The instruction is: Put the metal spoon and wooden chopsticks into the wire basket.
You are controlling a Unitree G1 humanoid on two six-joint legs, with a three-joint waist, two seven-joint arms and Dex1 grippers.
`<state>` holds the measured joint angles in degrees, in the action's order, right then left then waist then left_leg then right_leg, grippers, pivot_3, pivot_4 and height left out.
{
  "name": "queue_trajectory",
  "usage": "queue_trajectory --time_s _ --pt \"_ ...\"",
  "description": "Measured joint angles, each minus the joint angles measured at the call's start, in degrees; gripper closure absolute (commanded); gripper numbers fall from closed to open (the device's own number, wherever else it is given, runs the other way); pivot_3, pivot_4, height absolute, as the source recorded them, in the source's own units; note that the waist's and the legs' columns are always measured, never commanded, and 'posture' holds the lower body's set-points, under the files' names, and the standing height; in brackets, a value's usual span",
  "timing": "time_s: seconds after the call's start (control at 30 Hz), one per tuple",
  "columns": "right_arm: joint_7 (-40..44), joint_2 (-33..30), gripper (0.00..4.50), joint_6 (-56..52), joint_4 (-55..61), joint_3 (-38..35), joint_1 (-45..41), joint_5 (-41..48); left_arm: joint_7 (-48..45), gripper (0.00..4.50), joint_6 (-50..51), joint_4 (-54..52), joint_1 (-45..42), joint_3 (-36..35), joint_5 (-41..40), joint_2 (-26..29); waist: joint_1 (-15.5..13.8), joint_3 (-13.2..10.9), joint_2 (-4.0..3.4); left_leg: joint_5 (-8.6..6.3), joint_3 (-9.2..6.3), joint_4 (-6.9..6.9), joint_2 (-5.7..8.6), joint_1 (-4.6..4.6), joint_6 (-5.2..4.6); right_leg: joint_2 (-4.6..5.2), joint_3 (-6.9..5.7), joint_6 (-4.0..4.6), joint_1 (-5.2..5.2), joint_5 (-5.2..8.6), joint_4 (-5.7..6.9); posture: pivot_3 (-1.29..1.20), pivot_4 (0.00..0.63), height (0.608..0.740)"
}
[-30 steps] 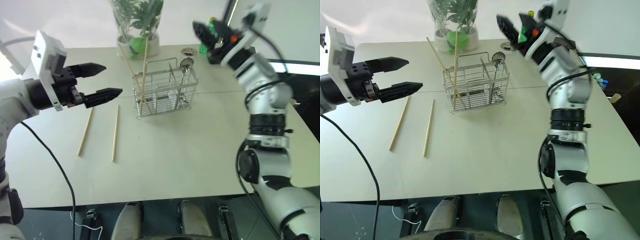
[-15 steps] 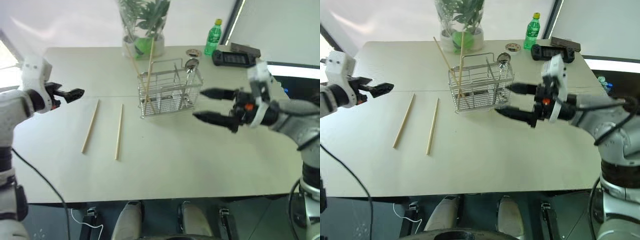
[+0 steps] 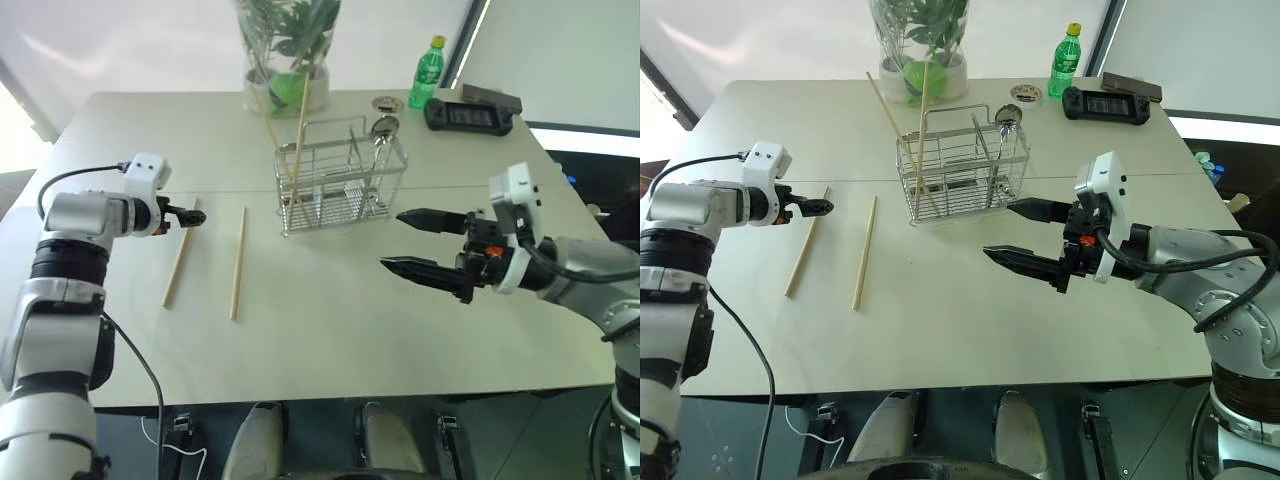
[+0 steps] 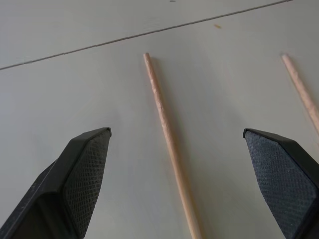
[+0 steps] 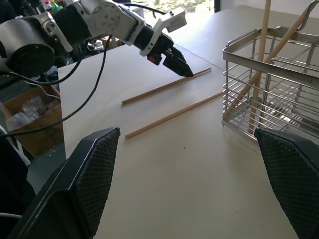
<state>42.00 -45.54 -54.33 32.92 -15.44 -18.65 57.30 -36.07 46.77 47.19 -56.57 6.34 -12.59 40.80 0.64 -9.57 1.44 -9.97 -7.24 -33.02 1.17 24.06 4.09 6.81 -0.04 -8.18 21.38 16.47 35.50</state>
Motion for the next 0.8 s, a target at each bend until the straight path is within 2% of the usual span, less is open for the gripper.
queue_trajectory --time_s 0.1,0.17,0.23,0.3,0.37,0.4,0.43,0.67,0.8 --pt "-1.2 -0.1 0.02 0.0 0.9 -0.8 1.0 1.2 -0.1 0.0 -2.9 6.7 -1.9 -0.1 2.3 -1.7 0.0 0.0 0.02 0.0 0.0 -0.01 0.01 0.02 0.0 0.0 0.0 -0.07 -0.01 -0.03 -0.02 0.0 0.15 0.72" --pt "-1.8 -0.2 0.0 0.0 1.0 -1.0 1.3 2.1 -0.7 0.56 -4.1 9.0 -2.9 -0.4 3.5 -2.3 0.0 0.0 0.01 0.0 0.0 -0.02 0.01 -0.01 0.0 0.0 -0.01 -0.08 -0.03 -0.05 0.0 0.0 0.15 0.72" --pt "-2.3 -0.4 0.0 0.0 1.1 -1.2 1.7 2.7 -0.8 1.34 -4.9 10.6 -3.5 -0.6 4.5 -2.5 0.0 0.0 0.02 0.0 0.0 -0.05 0.0 -0.02 0.0 0.0 -0.01 -0.09 -0.06 -0.05 0.0 0.0 0.15 0.72" --pt "-2.8 -0.5 0.0 0.0 1.1 -1.3 1.7 3.1 -1.3 2.51 -4.8 11.6 -4.0 -1.0 4.8 -2.8 -0.1 0.0 0.02 0.0 0.0 -0.07 0.01 -0.02 0.0 0.01 -0.01 -0.1 -0.08 -0.06 0.0 0.0 0.15 0.72" --pt "-3.3 -0.5 0.0 0.0 1.1 -1.4 1.7 3.8 -1.7 3.41 -5.0 12.4 -4.3 -1.3 5.7 -2.8 -0.1 0.0 0.02 0.0 0.0 -0.07 0.01 -0.02 0.0 0.01 -0.01 -0.1 -0.08 -0.06 -0.01 0.0 0.15 0.72" --pt "-3.6 -0.5 0.0 0.0 1.1 -1.4 1.7 4.1 -2.0 4.06 -5.1 12.5 -4.4 -1.4 6.3 -2.8 -0.1 0.0 0.02 0.0 0.0 -0.07 0.01 -0.02 0.0 0.01 -0.01 -0.1 -0.08 -0.06 -0.02 0.0 0.15 0.72" --pt "-3.8 -0.5 0.0 0.0 1.1 -1.4 1.7 4.3 -2.2 4.45 -5.1 12.6 -4.5 -1.5 6.5 -2.8 -0.1 0.0 0.02 0.0 0.0 -0.07 0.01 -0.02 0.0 0.01 -0.01 -0.11 -0.08 -0.06 -0.02 0.0 0.15 0.72" --pt "-4.4 -0.5 0.0 0.3 1.0 -1.3 1.7 4.8 -2.3 4.45 -4.6 12.7 -4.5 -3.0 7.2 -2.8 0.0 0.0 0.02 0.0 0.0 -0.07 0.01 -0.02 0.0 0.01 -0.01 -0.12 -0.07 -0.07 0.0 0.0 0.15 0.72" --pt "-4.4 -0.5 0.0 0.9 0.6 -1.3 1.6 4.8 3.5 4.45 -7.8 12.0 -4.4 -8.8 5.9 -2.7 0.0 0.0 0.13 0.0 -0.03 -0.07 0.0 0.02 0.0 0.01 -0.01 -0.14 -0.02 -0.08 0.01 0.0 0.15 0.72"
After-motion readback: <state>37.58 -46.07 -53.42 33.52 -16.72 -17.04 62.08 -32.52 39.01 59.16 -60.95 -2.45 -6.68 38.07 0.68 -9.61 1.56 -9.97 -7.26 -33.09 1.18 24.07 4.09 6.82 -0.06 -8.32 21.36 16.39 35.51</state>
